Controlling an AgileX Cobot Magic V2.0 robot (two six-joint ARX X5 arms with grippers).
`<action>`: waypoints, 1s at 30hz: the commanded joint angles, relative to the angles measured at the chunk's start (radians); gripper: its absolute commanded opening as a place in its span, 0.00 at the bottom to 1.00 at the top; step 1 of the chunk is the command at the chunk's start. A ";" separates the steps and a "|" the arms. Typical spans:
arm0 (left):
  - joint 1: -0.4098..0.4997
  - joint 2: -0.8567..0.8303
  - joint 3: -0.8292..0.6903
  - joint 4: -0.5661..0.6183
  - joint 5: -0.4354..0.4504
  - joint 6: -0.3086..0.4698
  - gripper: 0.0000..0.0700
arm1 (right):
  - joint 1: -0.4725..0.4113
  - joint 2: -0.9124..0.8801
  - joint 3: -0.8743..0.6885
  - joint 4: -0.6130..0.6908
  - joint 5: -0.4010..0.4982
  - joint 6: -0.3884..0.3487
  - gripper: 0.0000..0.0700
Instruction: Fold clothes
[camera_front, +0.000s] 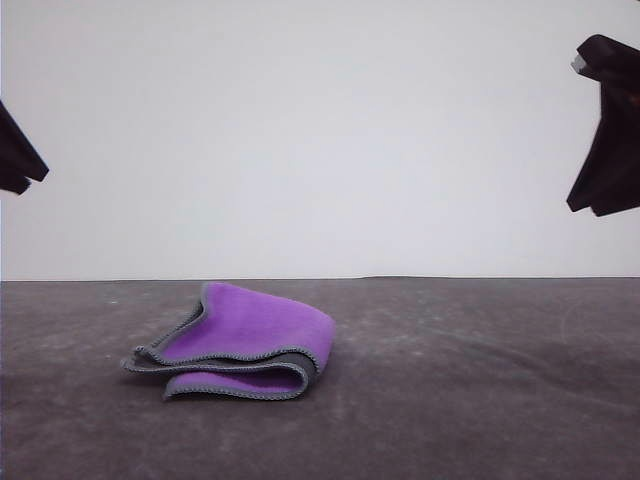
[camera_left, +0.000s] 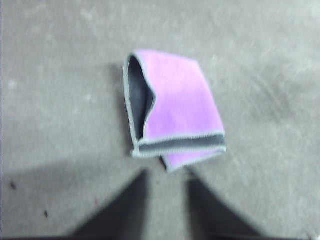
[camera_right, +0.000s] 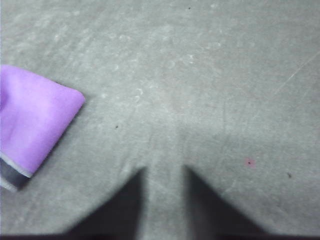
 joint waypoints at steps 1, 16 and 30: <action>-0.003 0.003 0.010 0.010 0.000 0.002 0.00 | 0.005 0.004 0.002 0.018 0.001 0.000 0.03; 0.007 -0.024 -0.003 0.013 0.000 0.003 0.00 | 0.005 0.005 0.002 0.040 0.000 0.000 0.03; 0.296 -0.443 -0.318 0.236 -0.006 0.223 0.00 | 0.005 0.005 0.002 0.040 0.000 0.000 0.03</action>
